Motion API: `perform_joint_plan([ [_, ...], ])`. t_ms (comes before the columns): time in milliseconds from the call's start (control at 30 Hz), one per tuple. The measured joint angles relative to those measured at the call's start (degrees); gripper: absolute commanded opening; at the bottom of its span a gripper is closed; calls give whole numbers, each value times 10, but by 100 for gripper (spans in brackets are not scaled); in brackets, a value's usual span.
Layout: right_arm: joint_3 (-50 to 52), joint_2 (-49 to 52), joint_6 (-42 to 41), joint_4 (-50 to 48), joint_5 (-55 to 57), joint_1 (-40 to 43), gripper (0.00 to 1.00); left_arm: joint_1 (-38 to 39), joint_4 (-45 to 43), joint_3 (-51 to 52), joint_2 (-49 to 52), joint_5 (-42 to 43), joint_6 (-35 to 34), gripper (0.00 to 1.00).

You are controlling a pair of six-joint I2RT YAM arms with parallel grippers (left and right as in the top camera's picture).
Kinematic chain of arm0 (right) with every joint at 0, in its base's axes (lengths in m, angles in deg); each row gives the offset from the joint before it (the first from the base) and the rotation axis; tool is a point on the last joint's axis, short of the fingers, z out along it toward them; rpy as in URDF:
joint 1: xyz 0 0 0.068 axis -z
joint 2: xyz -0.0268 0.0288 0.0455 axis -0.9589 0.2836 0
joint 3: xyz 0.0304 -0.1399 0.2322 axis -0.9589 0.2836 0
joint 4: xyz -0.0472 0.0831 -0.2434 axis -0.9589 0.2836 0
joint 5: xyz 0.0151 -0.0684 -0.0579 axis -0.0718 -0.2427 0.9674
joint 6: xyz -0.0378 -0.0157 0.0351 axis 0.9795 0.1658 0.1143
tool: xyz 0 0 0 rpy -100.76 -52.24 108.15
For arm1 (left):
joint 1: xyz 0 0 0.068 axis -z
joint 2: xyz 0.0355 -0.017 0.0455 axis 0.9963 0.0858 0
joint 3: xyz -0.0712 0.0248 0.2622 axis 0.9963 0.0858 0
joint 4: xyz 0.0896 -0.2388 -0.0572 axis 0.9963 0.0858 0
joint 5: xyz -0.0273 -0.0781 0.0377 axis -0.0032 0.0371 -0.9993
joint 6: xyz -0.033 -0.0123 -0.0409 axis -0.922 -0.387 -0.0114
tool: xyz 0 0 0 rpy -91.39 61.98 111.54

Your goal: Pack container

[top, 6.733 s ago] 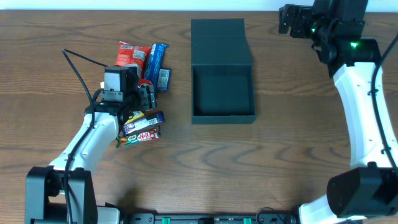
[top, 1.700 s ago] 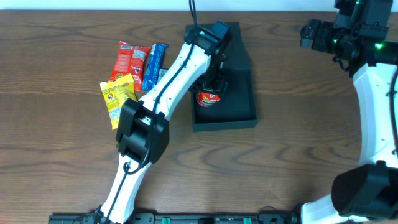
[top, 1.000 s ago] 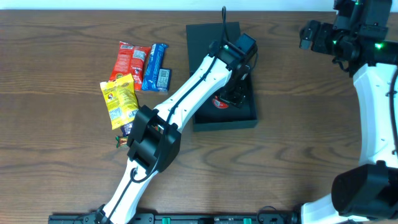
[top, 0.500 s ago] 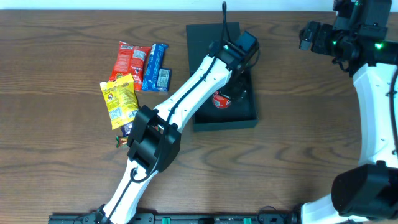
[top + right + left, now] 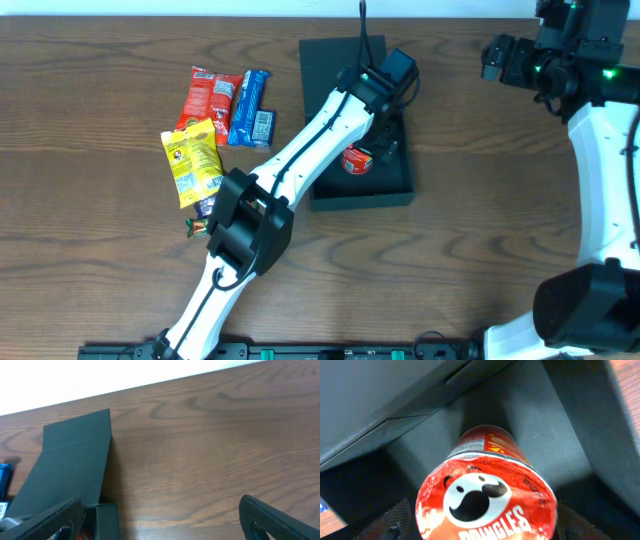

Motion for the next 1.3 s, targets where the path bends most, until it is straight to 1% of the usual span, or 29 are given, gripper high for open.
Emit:
perform_joint_plan([
  [233, 0, 0, 0, 0, -2, 0, 99, 0, 5, 0, 19, -1, 0, 92],
  [433, 0, 0, 0, 0, -2, 0, 99, 0, 1, 0, 22, 4, -1, 85],
  [700, 0, 0, 0, 0, -2, 0, 99, -1, -25, 0, 22, 26, -4, 84],
  [1067, 0, 0, 0, 0, -2, 0, 99, -1, -27, 0, 26, 29, -4, 83],
  [1233, 0, 0, 0, 0, -2, 0, 99, -1, -28, 0, 32, 29, -5, 79],
  [1300, 0, 0, 0, 0, -2, 0, 99, -1, -28, 0, 35, 29, -7, 75],
])
